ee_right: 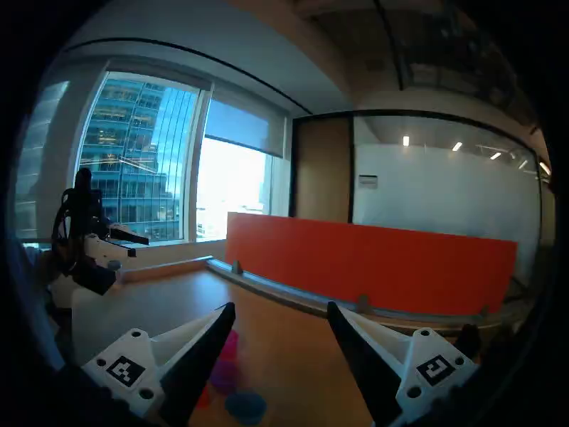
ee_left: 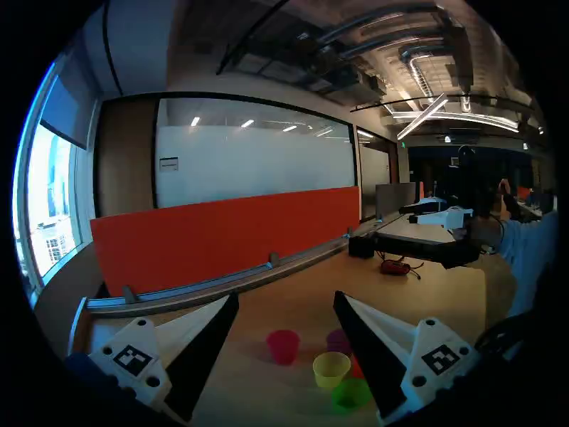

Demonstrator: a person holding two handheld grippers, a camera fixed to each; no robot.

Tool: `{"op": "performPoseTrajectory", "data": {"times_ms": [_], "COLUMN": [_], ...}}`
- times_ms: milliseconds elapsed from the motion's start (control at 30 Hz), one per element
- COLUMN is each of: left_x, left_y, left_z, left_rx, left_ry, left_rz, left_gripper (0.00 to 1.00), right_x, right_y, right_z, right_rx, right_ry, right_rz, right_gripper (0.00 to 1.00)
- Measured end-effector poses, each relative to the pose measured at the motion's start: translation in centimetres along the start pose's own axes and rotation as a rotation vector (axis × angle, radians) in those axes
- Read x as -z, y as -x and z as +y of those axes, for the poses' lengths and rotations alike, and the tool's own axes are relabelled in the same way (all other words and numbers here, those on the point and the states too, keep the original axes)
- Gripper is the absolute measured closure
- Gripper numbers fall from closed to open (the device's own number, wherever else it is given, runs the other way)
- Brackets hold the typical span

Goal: Pour water

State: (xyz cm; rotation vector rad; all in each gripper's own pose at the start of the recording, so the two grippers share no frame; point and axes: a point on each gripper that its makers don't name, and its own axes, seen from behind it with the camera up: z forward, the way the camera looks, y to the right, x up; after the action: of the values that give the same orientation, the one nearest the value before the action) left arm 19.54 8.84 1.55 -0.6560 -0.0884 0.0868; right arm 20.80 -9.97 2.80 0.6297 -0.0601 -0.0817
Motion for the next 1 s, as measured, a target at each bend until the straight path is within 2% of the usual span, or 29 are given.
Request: {"op": "performPoseTrajectory", "data": {"times_ms": [433,1000], "left_x": [-0.5,-1.7], "left_y": [2.6,7.7], "left_z": [2.0,4.1], "left_rx": [-0.043,-0.048], "left_ry": [0.101,0.189], "left_rz": [-0.043,-0.141], "left_gripper": [0.0,0.01], "right_x": [-0.6,-0.8], "right_y": [2.7,8.3], "right_z": [-1.2,-1.8], "right_rx": [0.03,0.037], "right_ry": [-0.093,-0.168], "right_rz": [-0.061,-0.176], "right_gripper": [0.0,0.0]}}
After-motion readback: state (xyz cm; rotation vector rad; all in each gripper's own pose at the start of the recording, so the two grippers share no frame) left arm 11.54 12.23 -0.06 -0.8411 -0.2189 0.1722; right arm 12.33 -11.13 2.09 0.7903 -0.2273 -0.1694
